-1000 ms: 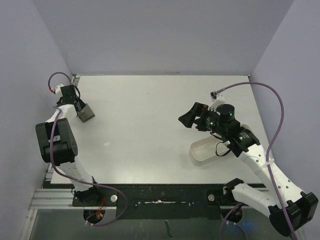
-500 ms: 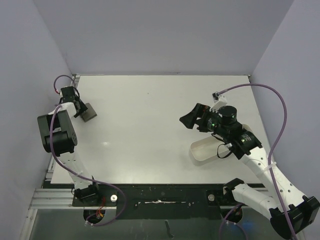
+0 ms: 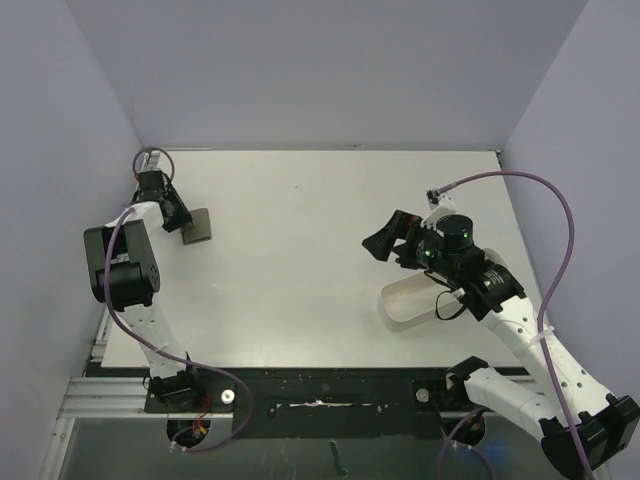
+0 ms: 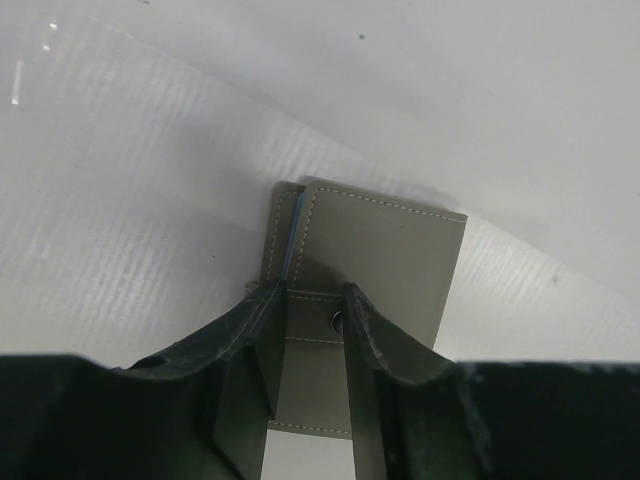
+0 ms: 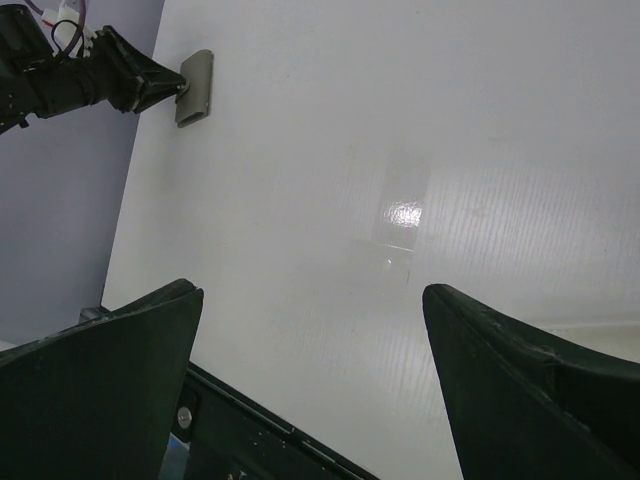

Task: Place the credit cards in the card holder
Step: Move the card holder to the center of the board.

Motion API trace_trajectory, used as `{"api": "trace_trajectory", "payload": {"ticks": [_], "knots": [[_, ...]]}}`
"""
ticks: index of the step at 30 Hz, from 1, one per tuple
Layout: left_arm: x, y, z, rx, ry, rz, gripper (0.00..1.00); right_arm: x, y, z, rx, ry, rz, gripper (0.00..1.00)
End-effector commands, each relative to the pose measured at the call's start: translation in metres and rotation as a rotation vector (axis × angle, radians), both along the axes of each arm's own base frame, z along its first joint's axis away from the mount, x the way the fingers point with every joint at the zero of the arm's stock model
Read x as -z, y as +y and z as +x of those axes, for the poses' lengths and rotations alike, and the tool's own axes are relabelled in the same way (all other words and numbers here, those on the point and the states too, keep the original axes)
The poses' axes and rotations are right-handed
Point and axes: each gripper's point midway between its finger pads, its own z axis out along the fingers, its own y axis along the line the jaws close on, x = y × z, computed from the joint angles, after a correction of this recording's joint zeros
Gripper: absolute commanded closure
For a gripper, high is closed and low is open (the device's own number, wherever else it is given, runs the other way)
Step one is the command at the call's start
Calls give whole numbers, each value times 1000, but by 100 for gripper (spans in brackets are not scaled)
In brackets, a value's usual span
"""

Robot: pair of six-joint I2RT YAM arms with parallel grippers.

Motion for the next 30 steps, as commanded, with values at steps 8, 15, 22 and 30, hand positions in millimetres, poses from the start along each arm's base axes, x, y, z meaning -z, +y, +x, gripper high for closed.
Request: {"api": "trace_trajectory", "payload": {"ticks": [8, 15, 22, 30], "knots": [[17, -99, -61, 249, 177, -96, 73, 5, -13, 0, 72, 33, -38, 2], [3, -145, -81, 304, 141, -189, 73, 20, -9, -1, 42, 76, -63, 2], [11, -201, -126, 399, 169, -308, 73, 22, 0, 2, -1, 83, -57, 2], [-2, -237, -168, 437, 142, -389, 73, 28, 17, 0, -75, 125, -22, 8]]}}
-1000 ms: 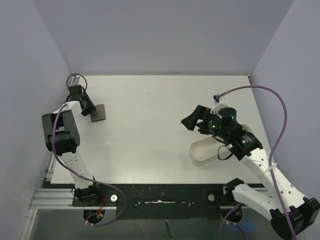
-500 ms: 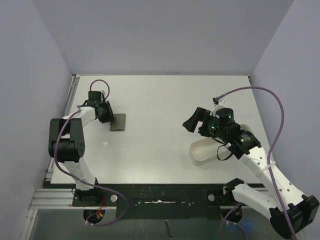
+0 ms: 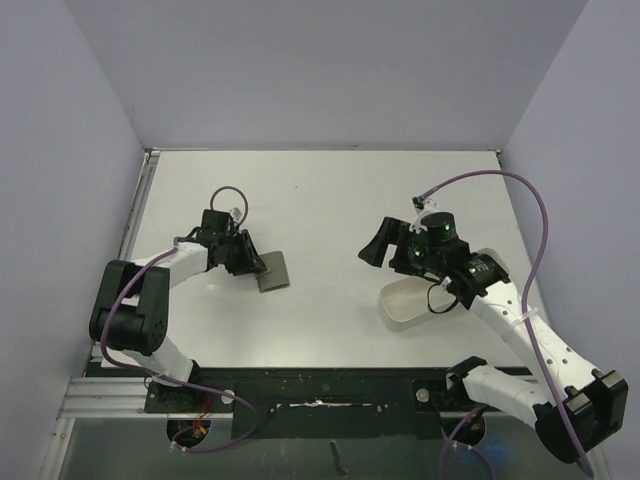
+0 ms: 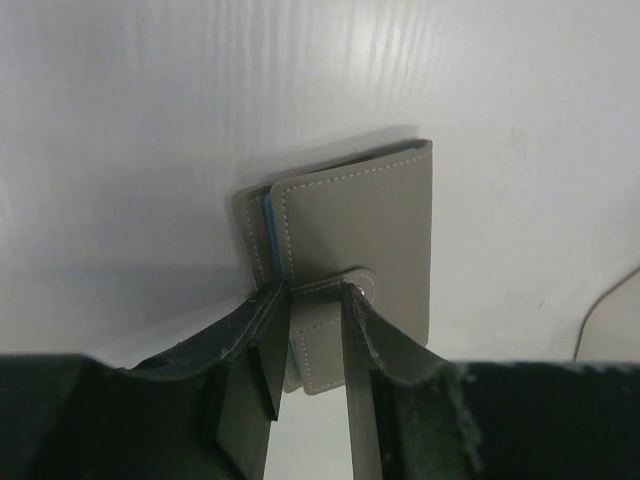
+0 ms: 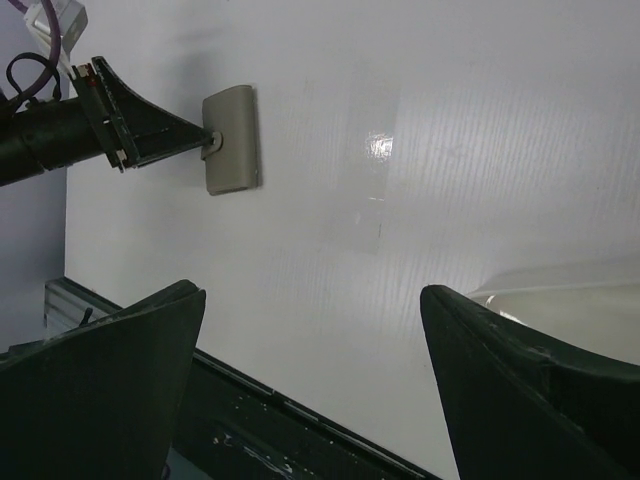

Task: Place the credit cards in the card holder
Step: Move the card holder to the center of the board.

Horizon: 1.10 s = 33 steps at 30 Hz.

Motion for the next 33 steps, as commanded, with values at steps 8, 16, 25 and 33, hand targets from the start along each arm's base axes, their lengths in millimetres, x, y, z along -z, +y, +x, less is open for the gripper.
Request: {"api": "trace_trajectory", "payload": {"ticks": [8, 16, 25, 33], "knots": [[-20, -42, -62, 9, -6, -186, 72, -8, 51, 15, -128, 14, 125, 34], [-68, -29, -58, 1, -148, -139, 64, 13, 90, 29, -188, 56, 85, 49], [-167, 4, -51, 11, -475, 3, 44, 41, 125, 51, -238, 99, 39, 55], [-212, 12, -66, 55, -641, 21, 36, 64, 150, 64, -286, 127, 39, 59]]}}
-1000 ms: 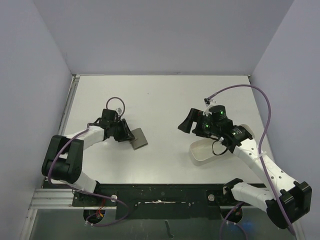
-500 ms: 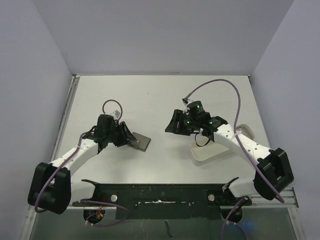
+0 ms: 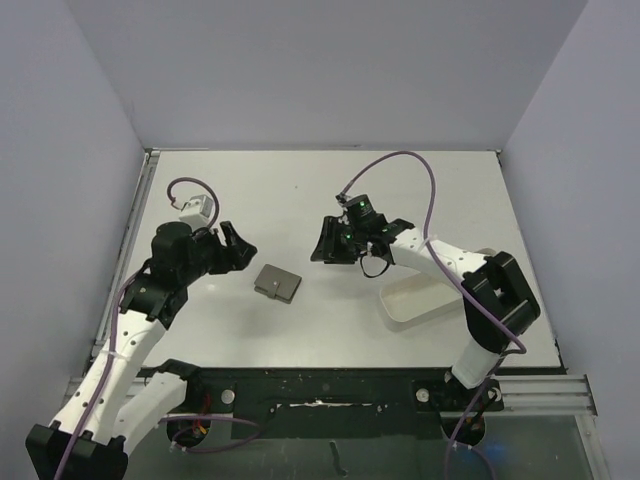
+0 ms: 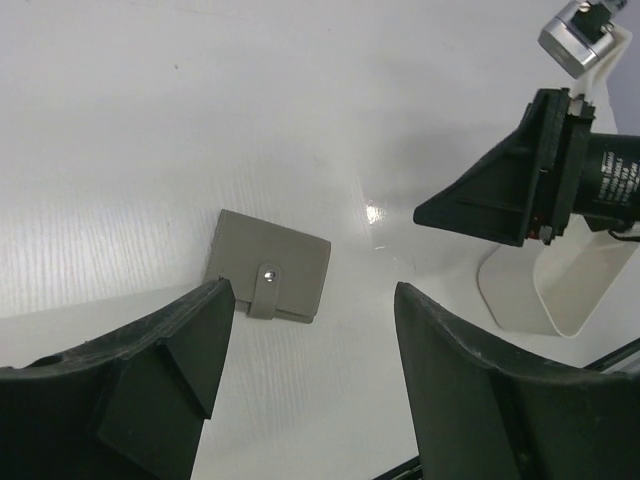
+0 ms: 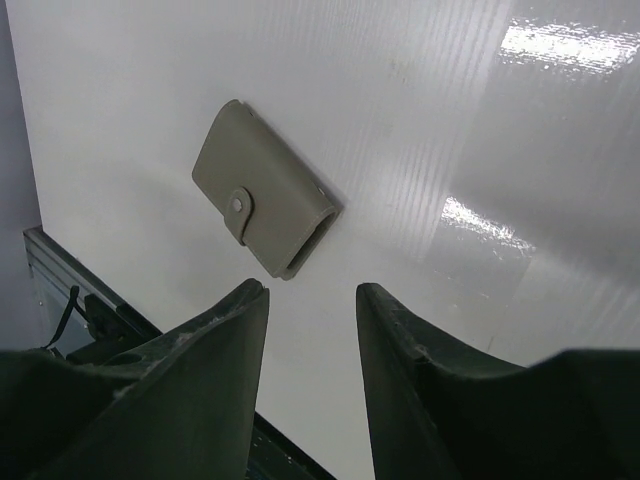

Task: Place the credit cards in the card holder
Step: Move the card holder to the center of the board, then open the card holder at the center of the board.

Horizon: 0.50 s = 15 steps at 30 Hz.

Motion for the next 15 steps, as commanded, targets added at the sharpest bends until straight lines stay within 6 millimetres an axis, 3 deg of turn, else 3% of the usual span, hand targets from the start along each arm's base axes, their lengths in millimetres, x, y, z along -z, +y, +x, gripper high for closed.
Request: {"api": "trace_trajectory", "payload": {"ticks": [1, 9, 15], "knots": [[-30, 8, -4, 11, -114, 41, 35, -20, 28, 18, -56, -79, 64, 59], [-26, 22, -10, -56, -120, 57, 35, -4, 54, 35, -191, -119, 39, 56], [-13, 23, -14, -87, -63, 25, 36, 13, 80, 27, -312, -79, 45, 56]]}}
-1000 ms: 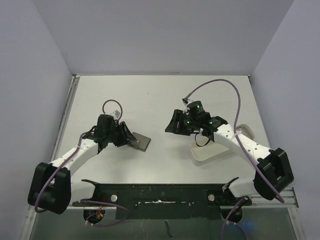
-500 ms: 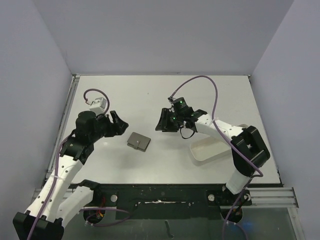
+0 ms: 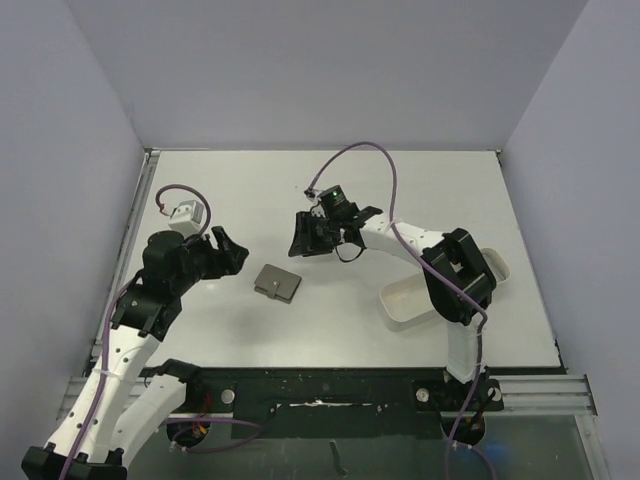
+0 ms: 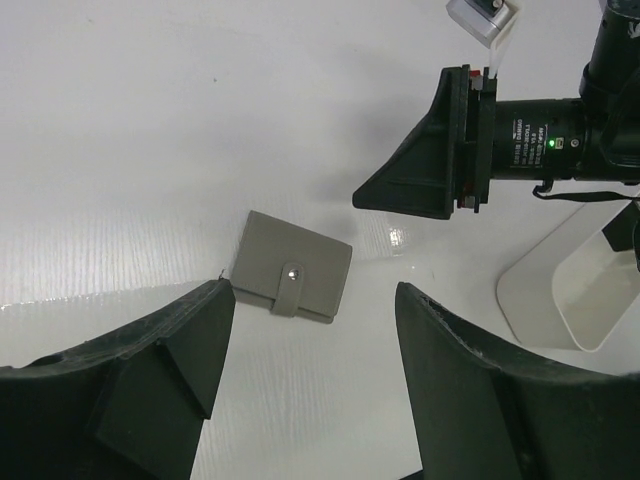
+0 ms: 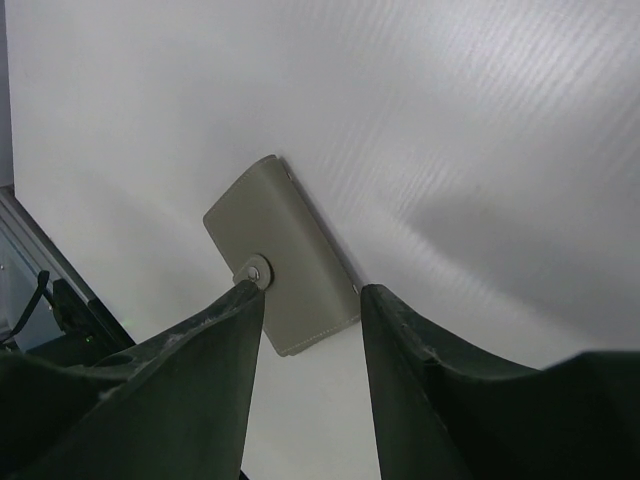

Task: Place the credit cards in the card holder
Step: Open the card holder at the center of the board.

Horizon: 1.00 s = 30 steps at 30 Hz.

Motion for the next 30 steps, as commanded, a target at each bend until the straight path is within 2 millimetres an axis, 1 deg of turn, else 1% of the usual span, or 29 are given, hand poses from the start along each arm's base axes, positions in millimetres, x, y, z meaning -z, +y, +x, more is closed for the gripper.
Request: {"api": "trace_trajectory", "payload": {"ticks": [1, 6, 9, 13, 17, 21, 22, 24, 25, 26, 28, 30], "knots": [[3, 3, -2, -34, 11, -28, 36, -9, 27, -6, -133, -39, 40, 55], [8, 3, -6, -37, 20, -45, 36, 13, 38, -12, -173, -15, 11, 54], [10, 4, -6, -54, 30, -58, 36, 26, 40, -21, -218, 0, -14, 53], [15, 2, -7, -55, 54, -72, 37, 39, 36, -29, -247, -6, -46, 52], [19, -6, -9, -31, 85, -107, 39, 52, 29, -38, -251, 9, -52, 52], [33, -7, -9, -61, 133, -144, 40, 61, 22, -47, -245, 29, -66, 55], [36, -7, -10, -68, 145, -154, 41, 62, 21, -49, -245, 30, -71, 58], [38, -9, -9, -76, 161, -173, 42, 63, 20, -52, -243, 27, -70, 66], [50, -9, -11, -79, 193, -174, 43, 62, 19, -52, -237, 26, -68, 72], [55, -11, -12, -79, 212, -179, 43, 61, 18, -53, -234, 27, -66, 77], [62, -15, -13, -70, 241, -194, 46, 55, 18, -53, -229, 12, -58, 88], [70, -19, -14, -57, 274, -209, 48, 47, 17, -52, -218, -2, -51, 97]]}}
